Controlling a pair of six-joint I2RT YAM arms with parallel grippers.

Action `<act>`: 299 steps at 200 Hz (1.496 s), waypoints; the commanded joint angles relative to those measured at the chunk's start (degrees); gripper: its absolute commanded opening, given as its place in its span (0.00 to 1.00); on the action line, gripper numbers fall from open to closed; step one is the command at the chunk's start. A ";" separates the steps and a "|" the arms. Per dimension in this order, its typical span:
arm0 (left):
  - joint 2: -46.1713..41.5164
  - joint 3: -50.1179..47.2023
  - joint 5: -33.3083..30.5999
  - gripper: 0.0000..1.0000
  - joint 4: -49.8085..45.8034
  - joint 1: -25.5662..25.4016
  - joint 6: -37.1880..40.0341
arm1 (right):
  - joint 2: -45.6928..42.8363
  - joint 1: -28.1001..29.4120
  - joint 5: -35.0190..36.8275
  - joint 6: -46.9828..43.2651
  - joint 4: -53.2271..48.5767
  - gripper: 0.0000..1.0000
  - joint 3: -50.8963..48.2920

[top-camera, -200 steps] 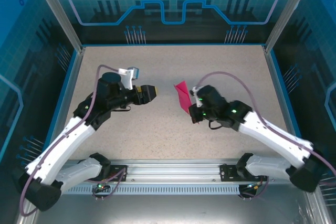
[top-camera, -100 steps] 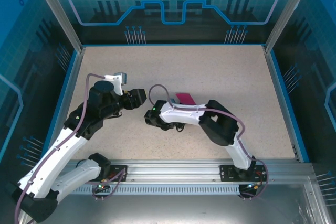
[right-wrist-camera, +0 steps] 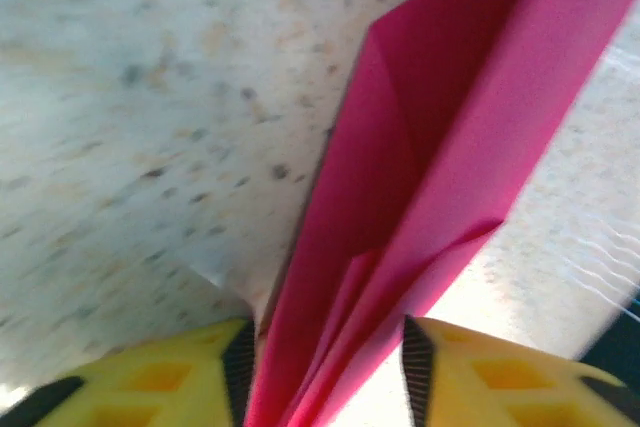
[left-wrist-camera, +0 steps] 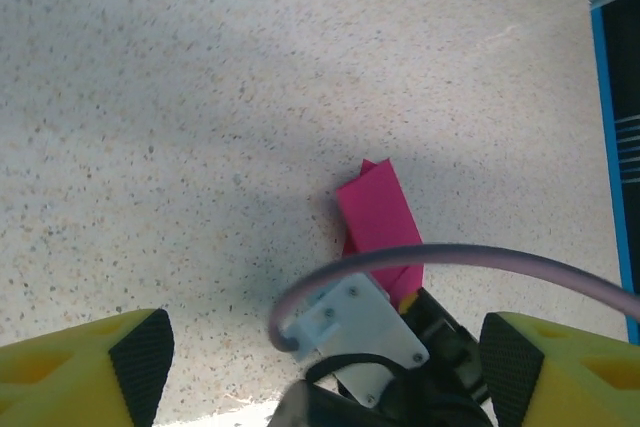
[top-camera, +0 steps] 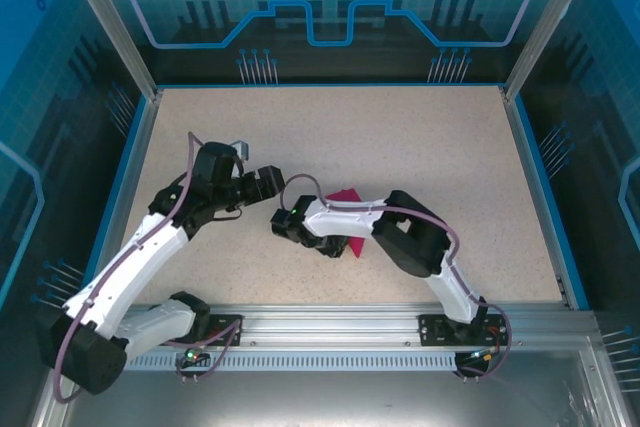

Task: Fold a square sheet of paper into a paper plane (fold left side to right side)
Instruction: Turn over the paper at the center of the table, then fold the wing for the fifth time at the center of the table.

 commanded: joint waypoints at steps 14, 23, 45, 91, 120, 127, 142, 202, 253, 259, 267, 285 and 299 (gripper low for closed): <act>4.44 0.25 10.18 0.83 6.85 3.48 -4.96 | -12.28 0.19 -16.10 -1.66 7.00 0.64 -5.96; 6.64 -0.11 13.34 0.82 10.10 3.51 -4.58 | -16.17 -0.28 -18.22 -1.74 8.64 0.70 -8.49; 13.12 -0.34 19.49 0.79 16.27 2.29 -4.66 | -27.17 -2.83 -22.94 -0.90 12.68 0.76 -15.37; 28.81 5.37 21.90 0.75 22.42 -6.62 -4.66 | -43.39 -14.11 -35.10 -1.12 22.91 0.80 -27.70; 37.08 8.53 20.47 0.72 23.97 -9.78 -5.83 | -49.06 -22.57 -41.26 -0.84 27.38 0.84 -32.34; 38.46 8.60 20.37 0.72 24.79 -9.88 -6.38 | -50.27 -24.63 -42.67 -0.59 28.40 0.86 -33.19; 40.87 9.48 19.05 0.72 24.35 -9.80 -5.90 | -52.87 -28.50 -44.65 0.19 30.50 0.91 -35.23; 48.96 13.75 21.97 0.63 24.33 -9.86 -2.67 | -58.84 -38.93 -51.85 4.27 42.34 0.99 -43.01; 52.91 15.30 22.62 0.26 27.16 -8.78 0.63 | -56.40 -40.65 -53.17 2.74 49.51 0.99 -45.32; 53.04 14.92 22.95 0.21 28.20 -8.25 0.90 | -55.56 -40.92 -53.62 2.66 49.80 0.99 -45.11; 52.93 14.30 23.83 0.15 29.93 -7.43 1.14 | -54.15 -41.59 -54.97 2.40 49.88 0.99 -44.35; 51.99 11.98 26.42 0.06 34.29 -5.48 1.40 | -49.51 -44.34 -60.99 2.24 50.06 0.98 -42.54; 50.89 10.11 29.50 0.02 37.95 -4.25 1.84 | -45.79 -46.35 -66.24 2.34 52.93 0.95 -42.01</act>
